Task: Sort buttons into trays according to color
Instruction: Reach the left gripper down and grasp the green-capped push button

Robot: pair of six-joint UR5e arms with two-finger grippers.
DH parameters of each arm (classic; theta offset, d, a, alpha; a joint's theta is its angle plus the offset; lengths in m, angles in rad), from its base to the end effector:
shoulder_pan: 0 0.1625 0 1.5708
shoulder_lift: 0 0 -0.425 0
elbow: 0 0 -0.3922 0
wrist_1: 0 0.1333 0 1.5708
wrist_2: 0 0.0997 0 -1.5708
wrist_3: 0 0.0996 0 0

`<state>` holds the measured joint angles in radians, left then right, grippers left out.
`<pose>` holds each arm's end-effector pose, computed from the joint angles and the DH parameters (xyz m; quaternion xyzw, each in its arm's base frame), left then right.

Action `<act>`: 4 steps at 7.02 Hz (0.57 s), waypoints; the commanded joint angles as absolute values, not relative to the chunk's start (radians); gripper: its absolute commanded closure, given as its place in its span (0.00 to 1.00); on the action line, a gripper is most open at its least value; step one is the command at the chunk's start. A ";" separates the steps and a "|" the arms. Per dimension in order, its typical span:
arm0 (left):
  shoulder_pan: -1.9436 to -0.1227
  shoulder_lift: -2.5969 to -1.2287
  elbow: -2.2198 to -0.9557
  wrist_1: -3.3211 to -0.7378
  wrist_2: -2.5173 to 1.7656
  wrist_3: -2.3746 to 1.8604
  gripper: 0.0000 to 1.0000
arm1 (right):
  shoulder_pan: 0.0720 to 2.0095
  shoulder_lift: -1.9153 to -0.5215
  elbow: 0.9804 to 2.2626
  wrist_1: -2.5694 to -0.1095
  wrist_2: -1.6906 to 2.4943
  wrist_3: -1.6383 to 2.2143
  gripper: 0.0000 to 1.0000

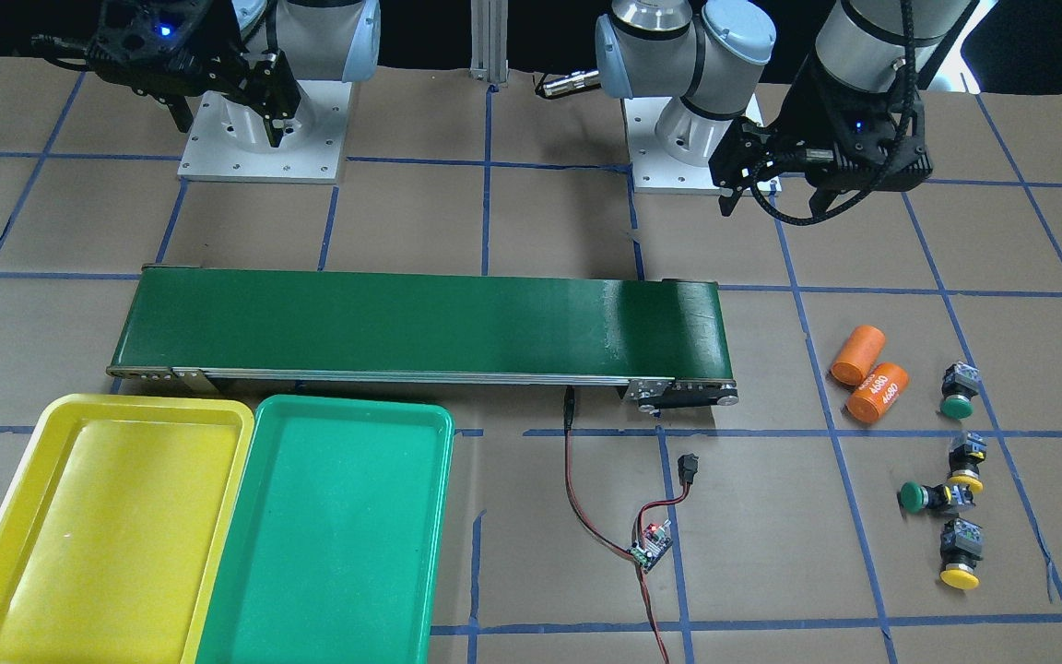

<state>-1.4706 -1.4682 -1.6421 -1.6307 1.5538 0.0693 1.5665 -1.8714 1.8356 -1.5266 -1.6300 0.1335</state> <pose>-0.0898 -0.4566 0.4951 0.0156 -0.9997 -0.0135 0.0097 0.1258 -0.3655 0.4822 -0.0687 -0.9972 -0.0023 0.0298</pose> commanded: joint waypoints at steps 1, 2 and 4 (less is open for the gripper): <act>-1.463 -1.460 -1.638 -1.641 1.554 0.066 0.00 | 1.555 -1.817 1.822 -1.586 -1.629 0.138 0.00; -1.456 -1.454 -1.634 -1.644 1.554 0.069 0.00 | 1.557 -1.816 1.822 -1.597 -1.593 0.138 0.00; -1.453 -1.468 -1.640 -1.634 1.555 0.080 0.00 | 1.559 -1.816 1.824 -1.618 -1.566 0.137 0.00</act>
<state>-1.4553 -1.4630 -1.6416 -1.6366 1.5543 0.0712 1.5573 -1.8165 1.8236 -1.6069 -1.5774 0.1376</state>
